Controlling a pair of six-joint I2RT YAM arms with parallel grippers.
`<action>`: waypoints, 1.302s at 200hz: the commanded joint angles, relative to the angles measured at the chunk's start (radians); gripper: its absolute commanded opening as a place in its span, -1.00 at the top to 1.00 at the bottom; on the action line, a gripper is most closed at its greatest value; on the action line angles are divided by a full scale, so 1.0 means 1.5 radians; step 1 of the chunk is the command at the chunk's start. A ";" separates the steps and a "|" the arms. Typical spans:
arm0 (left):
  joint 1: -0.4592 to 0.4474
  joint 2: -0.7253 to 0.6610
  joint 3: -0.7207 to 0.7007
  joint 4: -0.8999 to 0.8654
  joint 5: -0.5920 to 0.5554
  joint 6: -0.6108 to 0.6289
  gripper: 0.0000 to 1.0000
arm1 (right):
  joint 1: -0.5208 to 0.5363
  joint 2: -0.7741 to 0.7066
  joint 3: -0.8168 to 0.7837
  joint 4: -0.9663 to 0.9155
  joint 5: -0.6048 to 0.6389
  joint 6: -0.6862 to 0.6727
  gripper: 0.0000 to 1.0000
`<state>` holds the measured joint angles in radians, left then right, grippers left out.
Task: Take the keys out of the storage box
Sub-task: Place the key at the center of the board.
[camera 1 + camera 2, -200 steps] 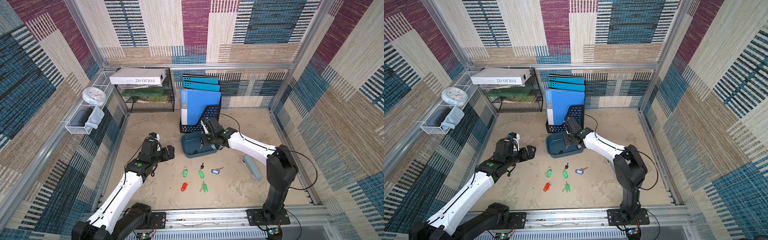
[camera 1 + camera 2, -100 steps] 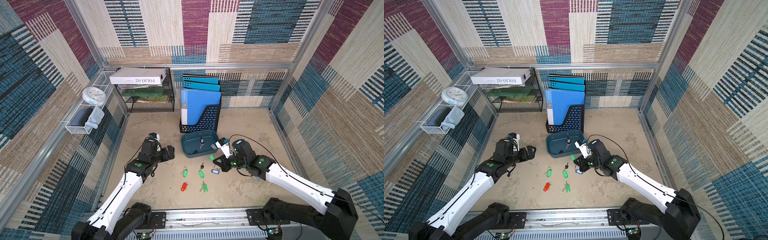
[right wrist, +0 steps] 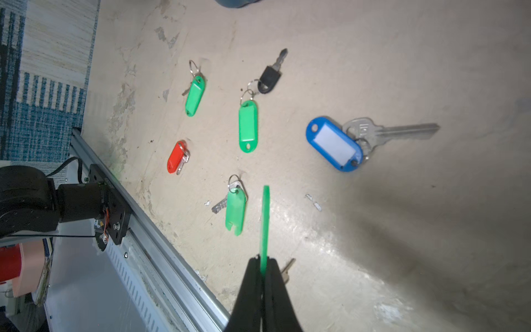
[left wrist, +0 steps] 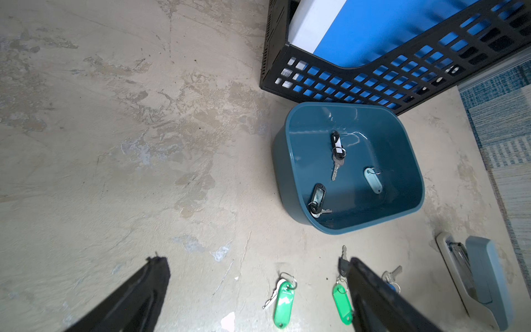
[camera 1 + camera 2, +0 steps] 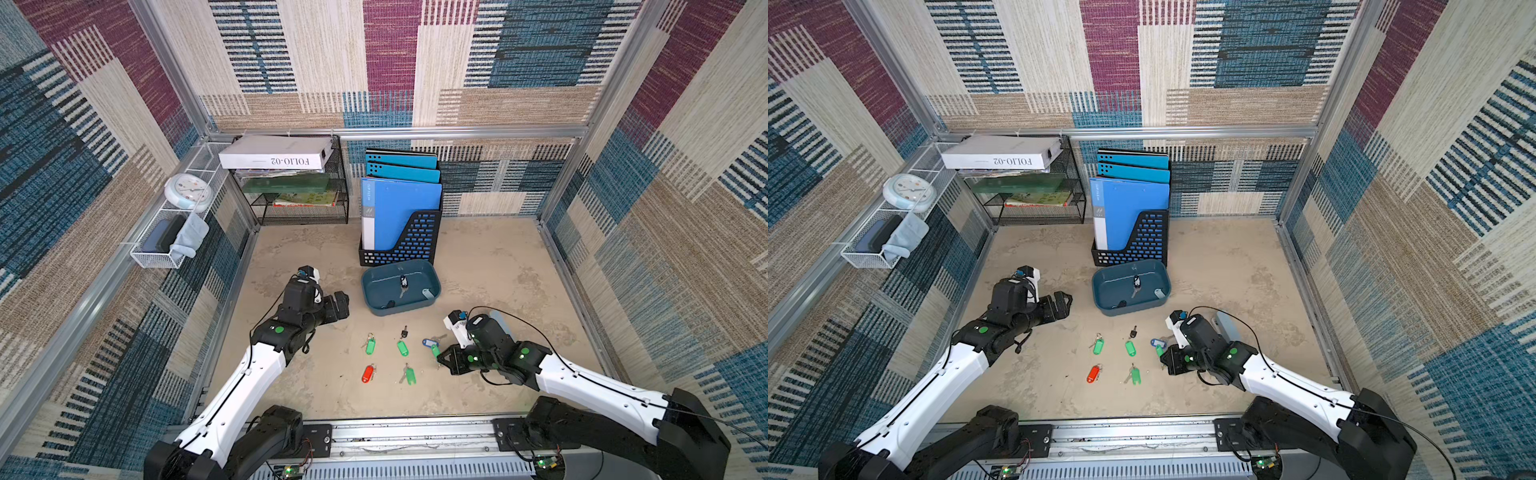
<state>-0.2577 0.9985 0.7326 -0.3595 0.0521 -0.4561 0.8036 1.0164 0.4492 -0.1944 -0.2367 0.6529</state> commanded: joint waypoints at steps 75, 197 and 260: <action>0.001 0.002 -0.002 0.007 -0.004 0.006 -0.99 | 0.003 0.105 -0.037 0.080 0.018 0.065 1.00; 0.001 -0.003 -0.003 0.005 -0.004 0.006 -0.99 | 0.010 0.038 0.169 -0.218 0.175 -0.034 -0.36; 0.001 0.006 -0.010 0.032 0.048 -0.022 -0.99 | 0.009 0.304 0.413 -0.085 0.227 -0.164 0.09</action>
<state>-0.2577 0.9997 0.7288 -0.3588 0.0566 -0.4587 0.8165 1.3071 0.9371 -0.3973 0.0711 0.5095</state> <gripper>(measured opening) 0.993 0.443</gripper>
